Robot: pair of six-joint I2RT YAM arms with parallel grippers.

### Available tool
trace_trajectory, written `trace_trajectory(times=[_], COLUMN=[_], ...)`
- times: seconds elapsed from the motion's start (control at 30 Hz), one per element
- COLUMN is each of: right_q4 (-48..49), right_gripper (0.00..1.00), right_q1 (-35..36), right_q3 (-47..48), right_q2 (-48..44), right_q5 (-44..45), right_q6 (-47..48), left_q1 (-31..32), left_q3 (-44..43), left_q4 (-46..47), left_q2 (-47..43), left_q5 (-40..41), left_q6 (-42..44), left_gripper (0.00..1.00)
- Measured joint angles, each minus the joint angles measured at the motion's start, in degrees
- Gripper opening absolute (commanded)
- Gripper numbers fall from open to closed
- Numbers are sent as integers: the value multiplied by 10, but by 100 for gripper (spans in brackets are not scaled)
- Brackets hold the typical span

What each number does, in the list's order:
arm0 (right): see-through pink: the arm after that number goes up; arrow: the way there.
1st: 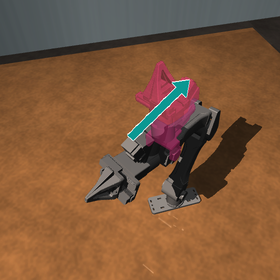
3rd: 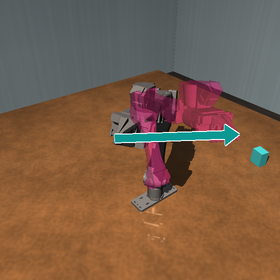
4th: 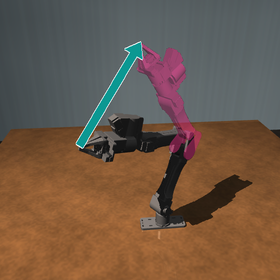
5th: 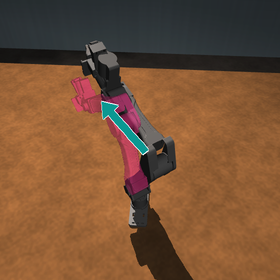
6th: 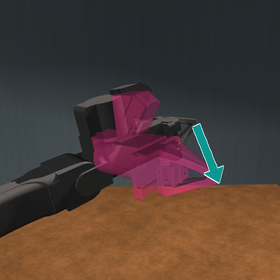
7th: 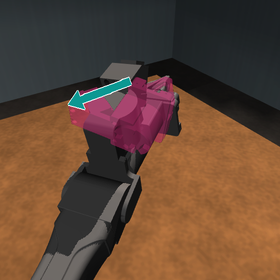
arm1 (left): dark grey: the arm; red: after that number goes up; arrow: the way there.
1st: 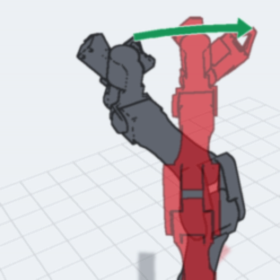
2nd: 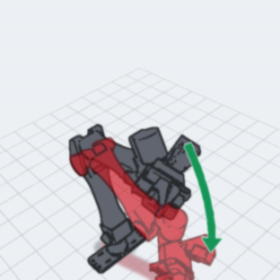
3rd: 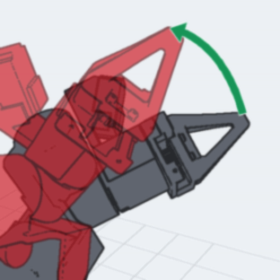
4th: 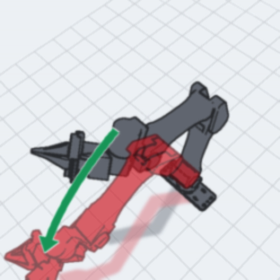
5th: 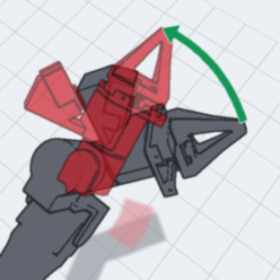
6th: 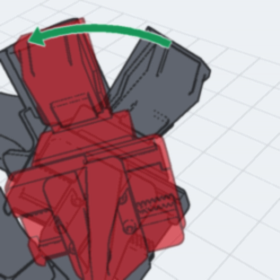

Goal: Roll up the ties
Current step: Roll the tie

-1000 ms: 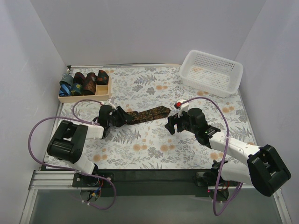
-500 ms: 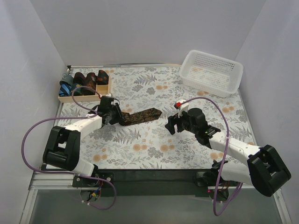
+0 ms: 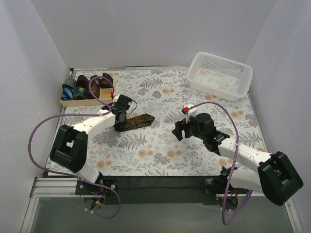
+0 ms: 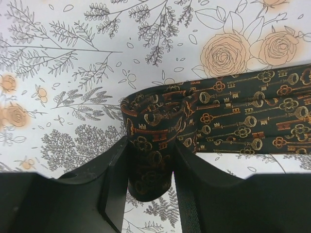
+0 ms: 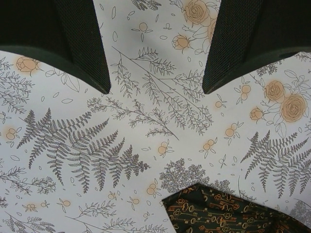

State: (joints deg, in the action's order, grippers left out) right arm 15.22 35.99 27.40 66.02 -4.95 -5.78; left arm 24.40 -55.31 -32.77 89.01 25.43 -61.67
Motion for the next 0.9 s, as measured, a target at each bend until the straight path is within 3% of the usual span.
trace_trajectory(times=[0.43, 0.53, 0.77, 0.9], right_q4=[0, 0, 0, 0], right_gripper=[70, 70, 70, 70], right_q1=[0, -2, -4, -4], right_q3=[-1, -1, -1, -1], right_q2=[-2, -2, -2, -2], right_q5=[3, 3, 3, 3], right_q6=[0, 0, 0, 0], left_q1=[139, 160, 193, 201], left_q3=[-139, -166, -222, -250], left_q4=[-148, -181, -230, -230], left_q2=[162, 195, 249, 261], left_q5=[212, 237, 249, 231], left_q6=[-23, -34, -48, -48], left_gripper=[39, 40, 62, 64])
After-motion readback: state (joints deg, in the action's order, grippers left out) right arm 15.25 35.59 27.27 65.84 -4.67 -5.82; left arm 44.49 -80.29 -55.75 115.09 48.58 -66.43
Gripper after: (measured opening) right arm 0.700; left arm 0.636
